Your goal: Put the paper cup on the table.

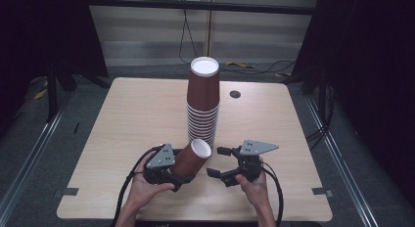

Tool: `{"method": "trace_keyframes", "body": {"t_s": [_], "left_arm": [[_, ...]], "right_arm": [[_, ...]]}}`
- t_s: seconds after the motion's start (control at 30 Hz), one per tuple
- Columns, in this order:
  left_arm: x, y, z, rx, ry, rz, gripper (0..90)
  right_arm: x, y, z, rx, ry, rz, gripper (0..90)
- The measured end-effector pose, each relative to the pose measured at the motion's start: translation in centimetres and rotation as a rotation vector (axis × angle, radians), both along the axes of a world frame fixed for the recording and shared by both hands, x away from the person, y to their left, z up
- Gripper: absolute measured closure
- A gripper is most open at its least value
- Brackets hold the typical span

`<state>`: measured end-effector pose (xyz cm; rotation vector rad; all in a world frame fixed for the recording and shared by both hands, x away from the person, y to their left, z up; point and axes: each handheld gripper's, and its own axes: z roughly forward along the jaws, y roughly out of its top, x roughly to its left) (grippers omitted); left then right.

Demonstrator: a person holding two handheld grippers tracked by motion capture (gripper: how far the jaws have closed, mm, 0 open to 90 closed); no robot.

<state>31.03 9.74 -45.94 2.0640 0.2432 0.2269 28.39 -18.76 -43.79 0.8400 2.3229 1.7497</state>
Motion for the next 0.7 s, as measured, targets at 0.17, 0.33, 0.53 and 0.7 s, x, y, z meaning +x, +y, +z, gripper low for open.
{"method": "trace_keyframes", "body": {"t_s": [0.17, 0.33, 0.53, 0.7], "left_arm": [[-0.03, -0.1, -0.03, 0.005, 0.007, -0.025, 12.8], [0.12, -0.43, -0.17, 0.083, 0.0, -0.026, 13.0], [0.09, -0.74, 0.24, 0.142, 0.0, -0.063, 13.0], [0.11, -0.94, 0.39, 0.181, -0.011, -0.075, 13.3]], "right_arm": [[0.0, -0.01, -0.18, -0.049, 0.016, 0.014, 13.3], [0.3, 0.04, -0.39, -0.09, 0.03, 0.016, 13.4], [0.27, 0.14, -0.32, -0.124, 0.037, 0.028, 13.5], [-0.04, 0.2, -0.01, -0.174, 0.017, 0.056, 13.4]]}}
